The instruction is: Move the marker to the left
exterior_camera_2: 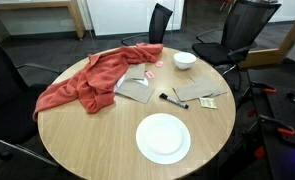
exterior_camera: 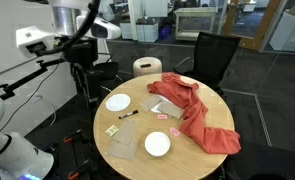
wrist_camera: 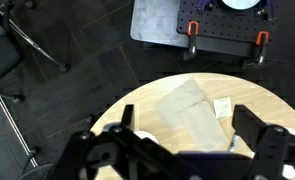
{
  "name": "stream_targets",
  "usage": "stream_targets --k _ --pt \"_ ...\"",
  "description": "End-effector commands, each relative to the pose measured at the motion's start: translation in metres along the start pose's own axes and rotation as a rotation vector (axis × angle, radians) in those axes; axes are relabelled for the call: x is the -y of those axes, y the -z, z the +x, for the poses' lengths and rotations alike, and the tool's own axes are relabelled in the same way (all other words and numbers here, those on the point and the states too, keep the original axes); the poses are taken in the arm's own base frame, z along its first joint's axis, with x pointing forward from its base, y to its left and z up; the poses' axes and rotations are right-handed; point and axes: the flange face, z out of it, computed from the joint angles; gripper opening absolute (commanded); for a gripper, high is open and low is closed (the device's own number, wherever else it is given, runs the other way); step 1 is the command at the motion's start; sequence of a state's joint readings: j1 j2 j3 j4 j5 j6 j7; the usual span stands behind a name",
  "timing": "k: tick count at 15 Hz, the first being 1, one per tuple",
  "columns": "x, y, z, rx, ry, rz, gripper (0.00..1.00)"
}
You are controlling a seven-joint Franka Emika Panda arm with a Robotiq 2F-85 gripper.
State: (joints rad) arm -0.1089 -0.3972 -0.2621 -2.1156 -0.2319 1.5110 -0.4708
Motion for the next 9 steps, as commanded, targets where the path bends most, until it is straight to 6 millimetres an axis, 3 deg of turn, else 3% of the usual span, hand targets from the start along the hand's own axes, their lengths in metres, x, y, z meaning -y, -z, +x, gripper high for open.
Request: stream_targets --k 1,6,9 --pt "0.0 0.001 0.0 0.001 0.0 0.001 1.0" --pt "0.0 0.001 0.0 0.001 0.0 0.0 1.0" --pt "0.008 -0.004 0.013 0.006 0.005 -0.005 1.0"
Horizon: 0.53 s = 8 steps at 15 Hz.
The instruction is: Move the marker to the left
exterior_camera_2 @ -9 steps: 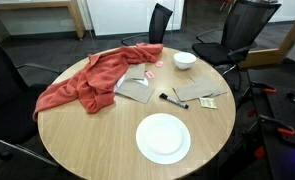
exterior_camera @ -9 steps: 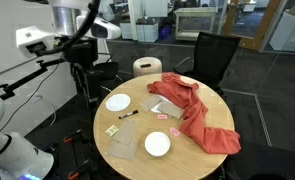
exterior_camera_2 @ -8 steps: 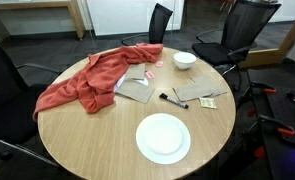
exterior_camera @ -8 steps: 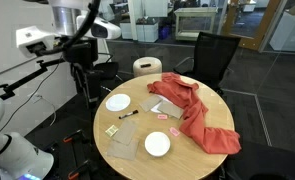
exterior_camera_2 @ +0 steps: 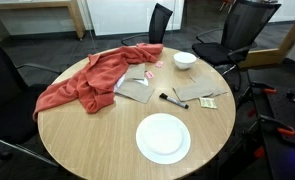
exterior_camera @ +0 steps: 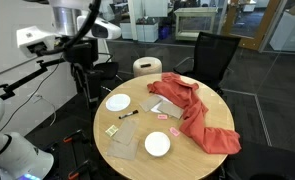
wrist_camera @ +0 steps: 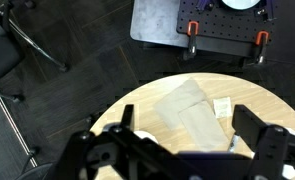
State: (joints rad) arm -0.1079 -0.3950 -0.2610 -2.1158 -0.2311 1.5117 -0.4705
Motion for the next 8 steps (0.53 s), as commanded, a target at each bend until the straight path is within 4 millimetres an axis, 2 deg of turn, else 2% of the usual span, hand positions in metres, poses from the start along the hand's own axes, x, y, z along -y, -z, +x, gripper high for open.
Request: stream_targets --k 1,8 --pt "0.011 -0.005 0.016 0.005 0.01 -0.006 1.0" --pt "0.059 -0.029 0.066 -0.026 0.036 0.01 1.0"
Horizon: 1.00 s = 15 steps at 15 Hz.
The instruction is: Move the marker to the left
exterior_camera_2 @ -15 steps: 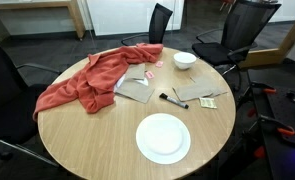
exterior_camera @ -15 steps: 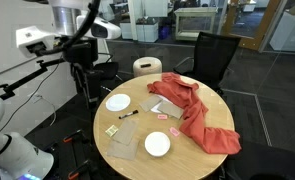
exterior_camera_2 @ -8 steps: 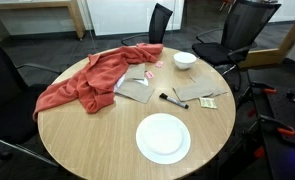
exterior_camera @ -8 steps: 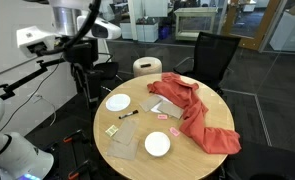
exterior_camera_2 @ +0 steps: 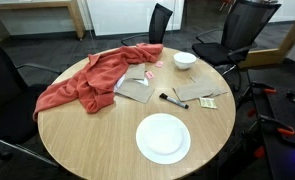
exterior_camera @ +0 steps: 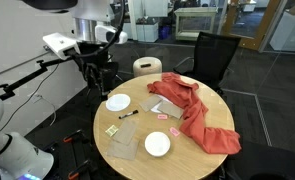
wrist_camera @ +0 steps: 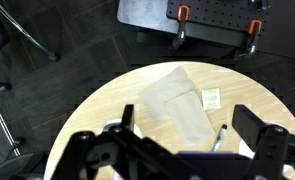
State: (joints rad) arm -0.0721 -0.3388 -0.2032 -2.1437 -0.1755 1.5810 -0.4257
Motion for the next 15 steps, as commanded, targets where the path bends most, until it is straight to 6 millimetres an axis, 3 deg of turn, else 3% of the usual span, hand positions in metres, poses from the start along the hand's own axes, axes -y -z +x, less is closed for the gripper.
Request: stream_targets --k 1,8,15 --pt "0.027 -0.018 0.03 -0.024 -0.005 0.007 1.0" --pt "0.078 -0.073 0.087 -0.055 0.002 -0.061 1.0" --pt "0.113 -0.125 0.134 -0.109 0.025 -0.088 1.0"
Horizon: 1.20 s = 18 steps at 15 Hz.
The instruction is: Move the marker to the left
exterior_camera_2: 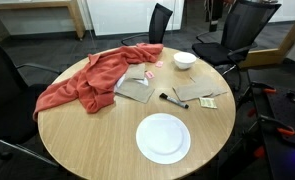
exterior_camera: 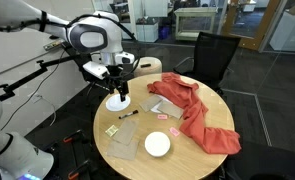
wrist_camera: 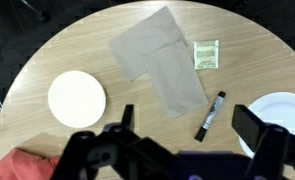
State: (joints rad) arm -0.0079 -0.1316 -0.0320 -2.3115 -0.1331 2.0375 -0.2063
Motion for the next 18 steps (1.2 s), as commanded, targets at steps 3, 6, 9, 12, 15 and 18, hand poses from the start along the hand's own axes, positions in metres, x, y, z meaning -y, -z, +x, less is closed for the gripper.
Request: stream_targets --k 3,6,9,12,15,18 --pt "0.029 -0.038 0.029 -0.027 0.007 -0.009 1.0" --pt "0.044 -0.055 0.044 -0.039 0.01 -0.01 1.0" --pt "0.058 -0.071 0.055 -0.057 0.008 -0.005 1.0" --pt "0.069 -0.086 0.063 -0.075 -0.019 -0.01 1.0" --pt "0.079 -0.098 0.07 -0.093 -0.064 -0.007 1.0" --pt "0.088 -0.11 0.075 -0.112 -0.099 -0.013 1.0"
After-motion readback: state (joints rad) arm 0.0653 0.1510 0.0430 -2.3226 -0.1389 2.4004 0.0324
